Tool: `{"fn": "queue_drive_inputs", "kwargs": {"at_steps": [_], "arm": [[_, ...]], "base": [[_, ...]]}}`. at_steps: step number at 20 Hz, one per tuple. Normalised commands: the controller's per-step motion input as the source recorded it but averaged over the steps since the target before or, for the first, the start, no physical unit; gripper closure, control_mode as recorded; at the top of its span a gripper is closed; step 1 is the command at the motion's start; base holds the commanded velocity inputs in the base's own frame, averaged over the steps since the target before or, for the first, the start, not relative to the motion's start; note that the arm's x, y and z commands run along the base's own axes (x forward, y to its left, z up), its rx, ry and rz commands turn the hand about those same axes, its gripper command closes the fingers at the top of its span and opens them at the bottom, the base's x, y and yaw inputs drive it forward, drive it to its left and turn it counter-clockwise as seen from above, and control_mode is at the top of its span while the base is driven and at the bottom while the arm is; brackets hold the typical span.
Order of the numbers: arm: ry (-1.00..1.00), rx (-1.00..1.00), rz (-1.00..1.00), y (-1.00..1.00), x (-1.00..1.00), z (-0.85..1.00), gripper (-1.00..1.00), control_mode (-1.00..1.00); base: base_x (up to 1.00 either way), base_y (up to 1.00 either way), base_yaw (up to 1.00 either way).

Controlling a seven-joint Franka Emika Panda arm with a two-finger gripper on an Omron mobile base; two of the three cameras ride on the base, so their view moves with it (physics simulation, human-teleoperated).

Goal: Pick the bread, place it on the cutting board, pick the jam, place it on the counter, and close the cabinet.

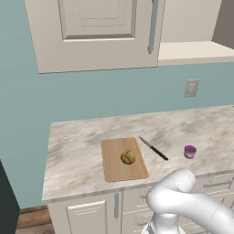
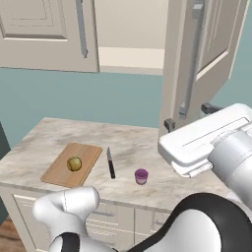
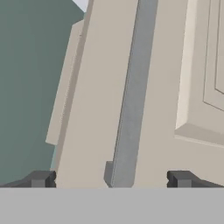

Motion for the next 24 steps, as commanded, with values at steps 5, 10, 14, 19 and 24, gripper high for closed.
{"fn": "queue_drive_inputs", "kwargs": {"at_steps": [5,10,14,19,24], "arm": [[-0.05,0.0,0.02,0.15,0.51,-0.09,-1.0,-1.0],[-0.04,0.0,0.01,0.12,0.54,-0.05,-1.0,-1.0],[0.0,0.0,0.0,0.14,0.55,-0.03,-1.0,-1.0],[0.0,0.0,0.0,0.13,0.57,-0.02,-1.0,-1.0],[0.0,0.0,0.0,0.13,0.61,0.0,-1.0,-1.0]], "base": [[0.0,0.0,0.0],[0.0,0.0,0.0],[0.0,0.0,0.0],[0.0,0.0,0.0],[0.0,0.0,0.0]]}}
